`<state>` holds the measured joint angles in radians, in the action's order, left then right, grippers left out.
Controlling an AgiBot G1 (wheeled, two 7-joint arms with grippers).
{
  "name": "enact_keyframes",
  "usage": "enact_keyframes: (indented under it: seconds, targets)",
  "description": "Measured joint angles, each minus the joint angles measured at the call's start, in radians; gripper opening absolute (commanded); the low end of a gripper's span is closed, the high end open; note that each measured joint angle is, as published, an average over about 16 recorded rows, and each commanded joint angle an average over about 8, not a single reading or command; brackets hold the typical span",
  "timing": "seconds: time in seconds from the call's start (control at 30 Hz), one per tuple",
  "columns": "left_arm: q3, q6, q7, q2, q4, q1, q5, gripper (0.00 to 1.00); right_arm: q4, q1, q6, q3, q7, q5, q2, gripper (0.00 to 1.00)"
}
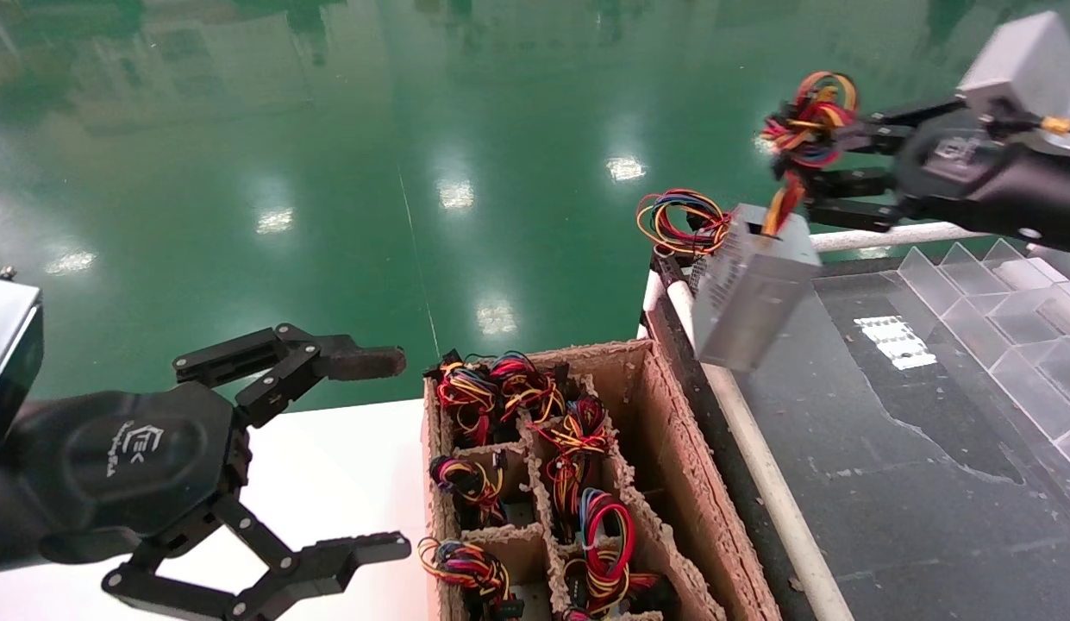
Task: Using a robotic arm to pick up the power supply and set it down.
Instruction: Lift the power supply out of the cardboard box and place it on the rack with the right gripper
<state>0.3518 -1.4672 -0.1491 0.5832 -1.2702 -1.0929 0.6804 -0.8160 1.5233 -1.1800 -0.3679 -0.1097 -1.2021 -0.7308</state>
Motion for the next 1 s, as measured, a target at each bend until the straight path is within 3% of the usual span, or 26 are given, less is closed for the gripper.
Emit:
enact_keyframes:
  seconds: [0.4, 1.0]
  targets:
    - [0.000, 0.000, 0.000, 0.000, 0.000, 0.000, 0.000, 1.00, 0.107, -0.003, -0.002, -0.004, -0.057, -0.029, 0.034, 0.00]
    - [0.000, 0.000, 0.000, 0.000, 0.000, 0.000, 0.000, 1.00, 0.355, 0.097, 0.038, -0.048, -0.194, -0.112, -0.082, 0.00]
